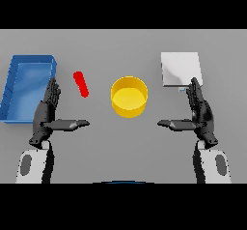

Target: Pick up the red beaker and tilt it to pour out 1 green nut into yellow bowl. Pick up the yellow bowl and place it on the metallic measuring scale.

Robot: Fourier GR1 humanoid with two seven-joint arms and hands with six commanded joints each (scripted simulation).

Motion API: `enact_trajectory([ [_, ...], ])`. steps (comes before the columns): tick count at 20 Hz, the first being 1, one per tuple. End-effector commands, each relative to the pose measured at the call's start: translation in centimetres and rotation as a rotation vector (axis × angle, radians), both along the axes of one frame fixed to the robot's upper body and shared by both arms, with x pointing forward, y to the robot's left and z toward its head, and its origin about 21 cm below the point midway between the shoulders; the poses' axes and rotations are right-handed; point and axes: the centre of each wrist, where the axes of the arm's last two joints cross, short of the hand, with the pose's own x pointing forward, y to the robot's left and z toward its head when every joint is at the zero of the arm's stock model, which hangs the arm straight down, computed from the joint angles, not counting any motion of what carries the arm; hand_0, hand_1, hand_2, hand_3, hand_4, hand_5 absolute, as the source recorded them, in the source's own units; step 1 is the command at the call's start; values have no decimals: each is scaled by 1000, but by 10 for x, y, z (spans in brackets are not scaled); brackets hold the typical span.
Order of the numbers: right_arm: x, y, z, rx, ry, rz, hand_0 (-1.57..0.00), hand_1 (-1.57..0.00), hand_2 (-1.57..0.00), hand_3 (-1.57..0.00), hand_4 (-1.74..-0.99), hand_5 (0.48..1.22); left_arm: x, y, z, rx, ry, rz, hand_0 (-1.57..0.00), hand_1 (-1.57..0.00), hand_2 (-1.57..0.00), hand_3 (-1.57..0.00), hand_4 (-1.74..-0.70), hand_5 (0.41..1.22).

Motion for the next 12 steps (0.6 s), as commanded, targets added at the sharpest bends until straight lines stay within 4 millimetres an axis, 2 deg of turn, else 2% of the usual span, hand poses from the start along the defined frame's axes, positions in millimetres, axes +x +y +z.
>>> enact_trajectory([
  [1,1,1,0,1,1,0,1,1,1,1,-1177,572,-1,0,0,-1,-1,1,1,1,1,1,-1202,677],
  [6,6,7,0,-1,5,0,1,1,1,1,-1177,572,-6,-1,0,-2,-4,-2,1,1,1,1,-1202,677],
  [8,-3,1,5,-181,-61,19,1,1,1,1,-1178,573,-22,2,5,102,-47,-54,1,1,1,1,-1203,677],
  [12,-9,4,13,-246,-74,51,1,1,1,1,-1194,583,-30,-3,16,151,-47,-82,1,1,1,1,-1197,668],
])
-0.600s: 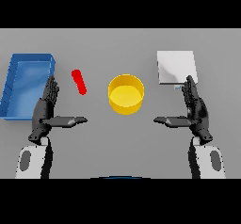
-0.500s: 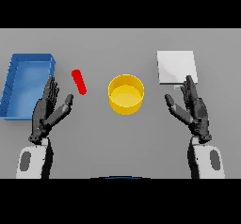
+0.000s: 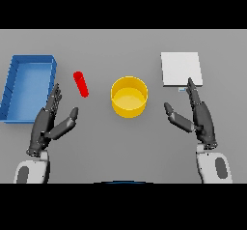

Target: Pick up the red beaker and tilt it to pour out 1 green nut into yellow bowl. Pick up the yellow bowl and place it on the metallic measuring scale.

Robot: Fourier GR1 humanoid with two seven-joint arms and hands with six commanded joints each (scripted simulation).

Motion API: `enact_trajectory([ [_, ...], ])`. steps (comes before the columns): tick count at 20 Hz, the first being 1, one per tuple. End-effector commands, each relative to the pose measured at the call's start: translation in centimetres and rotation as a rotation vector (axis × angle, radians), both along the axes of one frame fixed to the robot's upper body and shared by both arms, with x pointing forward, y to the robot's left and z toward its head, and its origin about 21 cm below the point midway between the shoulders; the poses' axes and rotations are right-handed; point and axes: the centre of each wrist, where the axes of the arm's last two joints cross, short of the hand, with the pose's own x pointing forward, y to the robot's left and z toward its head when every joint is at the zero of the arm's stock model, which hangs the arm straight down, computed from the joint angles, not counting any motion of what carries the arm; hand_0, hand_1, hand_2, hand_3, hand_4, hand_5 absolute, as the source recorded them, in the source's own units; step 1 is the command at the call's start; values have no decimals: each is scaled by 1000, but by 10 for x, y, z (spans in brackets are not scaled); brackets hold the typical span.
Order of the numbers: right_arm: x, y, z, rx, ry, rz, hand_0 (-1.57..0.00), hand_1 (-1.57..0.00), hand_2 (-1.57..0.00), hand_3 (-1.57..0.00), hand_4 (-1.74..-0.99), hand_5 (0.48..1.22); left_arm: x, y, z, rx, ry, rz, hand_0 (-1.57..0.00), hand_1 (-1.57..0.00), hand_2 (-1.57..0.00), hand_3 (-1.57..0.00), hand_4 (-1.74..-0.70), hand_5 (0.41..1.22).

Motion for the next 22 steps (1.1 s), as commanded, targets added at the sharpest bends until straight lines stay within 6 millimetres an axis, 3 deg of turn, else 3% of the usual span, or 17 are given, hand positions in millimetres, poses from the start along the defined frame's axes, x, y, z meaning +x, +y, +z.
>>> enact_trajectory([
  [1,4,4,-1,1,15,0,1,1,1,1,-1196,584,1,-1,-1,4,21,2,1,1,1,1,-1191,663],
  [8,1,-3,-1,62,-16,43,1,1,1,1,-1291,621,12,-7,-7,13,75,-9,1,1,1,1,-1189,658],
  [19,3,-6,-2,50,-14,46,1,1,1,1,-1297,625,88,-13,-24,49,81,25,1,1,1,1,-1222,638],
  [22,6,-6,1,47,-6,36,1,1,1,1,-1301,631,103,-23,-30,63,68,13,1,1,1,1,-1225,635],
])
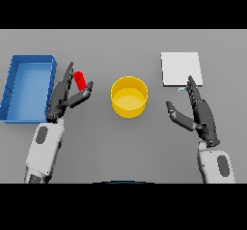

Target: Pick up the red beaker and tilt it to pour out 1 green nut into yellow bowl. Pick up the yellow bowl and place it on the metallic measuring scale.

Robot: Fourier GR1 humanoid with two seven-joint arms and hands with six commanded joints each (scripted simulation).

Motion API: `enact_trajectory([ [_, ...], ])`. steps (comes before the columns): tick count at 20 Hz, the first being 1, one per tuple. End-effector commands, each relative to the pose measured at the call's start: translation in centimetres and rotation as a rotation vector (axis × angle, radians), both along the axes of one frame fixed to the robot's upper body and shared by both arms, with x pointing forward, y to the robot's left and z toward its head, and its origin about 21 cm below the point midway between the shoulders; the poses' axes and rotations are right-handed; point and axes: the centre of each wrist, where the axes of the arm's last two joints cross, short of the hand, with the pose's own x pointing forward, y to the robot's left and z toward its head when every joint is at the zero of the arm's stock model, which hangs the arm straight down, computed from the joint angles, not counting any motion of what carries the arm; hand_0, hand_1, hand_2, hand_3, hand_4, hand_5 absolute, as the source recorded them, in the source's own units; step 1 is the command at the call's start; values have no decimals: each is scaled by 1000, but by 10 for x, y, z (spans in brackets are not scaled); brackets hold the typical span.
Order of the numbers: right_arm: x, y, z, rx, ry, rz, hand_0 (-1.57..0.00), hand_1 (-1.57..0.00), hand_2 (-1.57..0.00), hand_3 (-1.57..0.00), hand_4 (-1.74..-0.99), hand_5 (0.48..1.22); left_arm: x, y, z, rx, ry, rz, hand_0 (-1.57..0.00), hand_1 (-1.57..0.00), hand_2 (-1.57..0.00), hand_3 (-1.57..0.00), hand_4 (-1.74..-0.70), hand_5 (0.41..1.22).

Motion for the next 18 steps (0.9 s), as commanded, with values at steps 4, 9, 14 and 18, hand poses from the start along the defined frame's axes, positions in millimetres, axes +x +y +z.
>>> enact_trajectory([
  [4,1,-1,1,-17,-6,-6,1,1,1,1,-1300,638,16,-6,-2,48,2,5,1,1,1,1,-1231,647],
  [9,3,-2,-2,-12,6,-10,1,1,1,1,-1300,647,27,-15,-7,11,-24,-3,1,1,1,1,-1310,697],
  [14,0,-4,-1,-8,1,-18,1,1,1,1,-1292,645,35,-19,-13,-54,-23,43,-585,-556,-551,-416,-1416,786],
  [18,1,-2,1,-8,9,-23,1,1,1,1,-1291,649,43,-29,-12,-63,-43,49,-1167,-1155,-1153,-1081,-1529,1043],
])
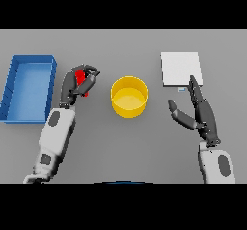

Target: Pick up the red beaker and tilt it to pour out 1 green nut into yellow bowl. Pick up the yellow bowl and place it on the metallic measuring scale.

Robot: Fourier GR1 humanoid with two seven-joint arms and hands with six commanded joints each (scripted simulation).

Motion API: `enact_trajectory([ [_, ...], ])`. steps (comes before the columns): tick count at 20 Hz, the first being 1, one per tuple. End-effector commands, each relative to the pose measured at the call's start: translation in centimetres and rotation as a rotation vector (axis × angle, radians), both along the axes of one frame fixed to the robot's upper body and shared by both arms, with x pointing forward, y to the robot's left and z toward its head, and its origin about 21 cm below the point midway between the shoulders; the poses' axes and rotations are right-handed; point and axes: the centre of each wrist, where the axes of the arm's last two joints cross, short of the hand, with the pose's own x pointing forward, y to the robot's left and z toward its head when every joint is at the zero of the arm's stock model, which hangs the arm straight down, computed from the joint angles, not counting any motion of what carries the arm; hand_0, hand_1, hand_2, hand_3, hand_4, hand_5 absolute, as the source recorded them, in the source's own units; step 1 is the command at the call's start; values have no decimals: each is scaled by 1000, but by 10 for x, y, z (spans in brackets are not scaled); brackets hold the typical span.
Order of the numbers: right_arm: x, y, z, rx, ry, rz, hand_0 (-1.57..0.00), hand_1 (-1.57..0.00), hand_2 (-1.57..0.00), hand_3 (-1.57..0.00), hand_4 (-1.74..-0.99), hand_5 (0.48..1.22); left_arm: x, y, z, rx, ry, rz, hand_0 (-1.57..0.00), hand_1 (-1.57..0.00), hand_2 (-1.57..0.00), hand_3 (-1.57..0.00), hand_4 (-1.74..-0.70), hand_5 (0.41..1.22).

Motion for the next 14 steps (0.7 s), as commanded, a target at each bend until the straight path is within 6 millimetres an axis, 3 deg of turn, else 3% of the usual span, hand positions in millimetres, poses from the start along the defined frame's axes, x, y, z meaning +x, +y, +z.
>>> enact_trajectory([
  [1,0,1,0,-3,-1,-1,1,1,1,1,-1292,651,-1,-1,-2,4,-22,-2,-1248,-1238,-1237,-1126,-1566,1079],
  [3,2,0,0,-4,1,1,1,1,1,1,-1290,649,0,-1,-1,7,-28,-14,-1364,-1358,-1357,-1176,-1621,1130],
  [8,-1,0,-3,4,-16,5,1,1,1,1,-1289,650,-2,-3,1,51,-55,-46,-1503,-1501,-1501,-1442,-1519,1191],
  [14,-2,5,-2,-11,-9,11,1,1,1,1,-1294,664,1,-5,35,71,-126,-47,-1553,-1553,-1553,-1537,-1499,1213],
])
